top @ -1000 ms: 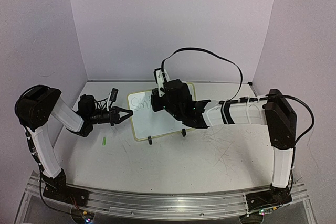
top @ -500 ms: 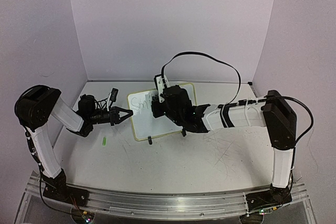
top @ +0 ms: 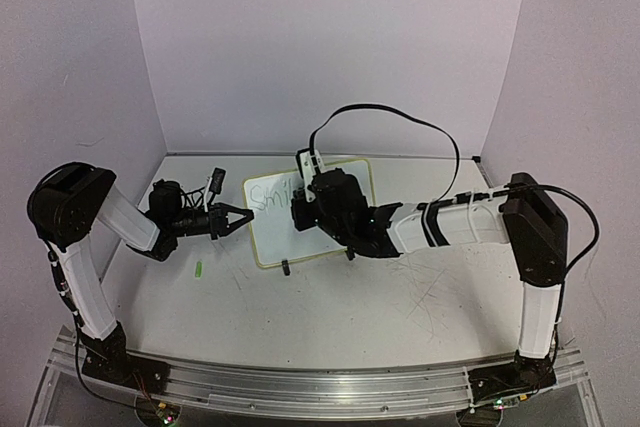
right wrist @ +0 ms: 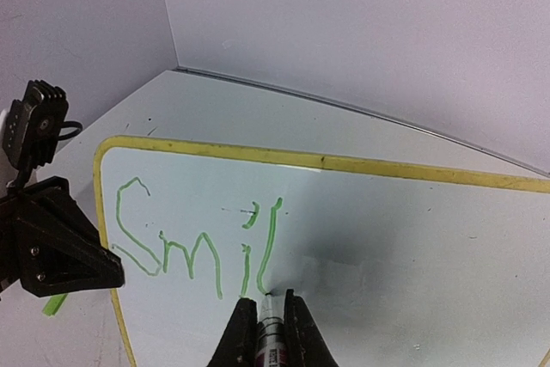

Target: Write a sentence on the whiteboard

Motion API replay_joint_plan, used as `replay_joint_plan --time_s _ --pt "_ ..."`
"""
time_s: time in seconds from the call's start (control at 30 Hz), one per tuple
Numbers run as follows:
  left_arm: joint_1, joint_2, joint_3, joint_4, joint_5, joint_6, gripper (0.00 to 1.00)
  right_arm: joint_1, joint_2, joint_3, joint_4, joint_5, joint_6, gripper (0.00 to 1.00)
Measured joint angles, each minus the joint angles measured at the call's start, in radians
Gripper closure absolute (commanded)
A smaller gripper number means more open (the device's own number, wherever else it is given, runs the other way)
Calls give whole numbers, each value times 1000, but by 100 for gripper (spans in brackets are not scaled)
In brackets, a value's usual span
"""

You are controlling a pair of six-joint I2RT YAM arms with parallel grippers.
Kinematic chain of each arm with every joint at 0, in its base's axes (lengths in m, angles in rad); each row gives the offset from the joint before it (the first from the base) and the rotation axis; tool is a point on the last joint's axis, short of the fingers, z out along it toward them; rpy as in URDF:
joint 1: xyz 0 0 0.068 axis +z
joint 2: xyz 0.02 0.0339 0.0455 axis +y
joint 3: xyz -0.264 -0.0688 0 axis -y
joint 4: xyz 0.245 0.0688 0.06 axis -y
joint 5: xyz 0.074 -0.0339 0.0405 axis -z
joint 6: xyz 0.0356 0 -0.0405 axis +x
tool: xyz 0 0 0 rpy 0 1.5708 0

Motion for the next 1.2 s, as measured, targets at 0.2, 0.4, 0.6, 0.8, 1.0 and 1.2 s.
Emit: replay_joint_plan --time_s 0.2,0.4,0.6,0.8,1.0,1.2 --pt "0 0 0 0 1 3 100 -2 -17 0 -21 25 -28 100" --pt "0 -1 0 0 2 5 100 -9 -49 0 -22 10 -28 100" --pt "-1 -1 0 0 2 5 100 -23 -59 0 -16 -19 -13 100" --pt "-1 -1 0 0 2 5 100 -32 -58 0 -16 -42 0 100" --pt "-1 -1 0 0 2 5 100 -37 -51 0 -16 -62 7 100" --pt "-1 -1 0 0 2 5 100 -38 -47 0 -17 -70 11 100"
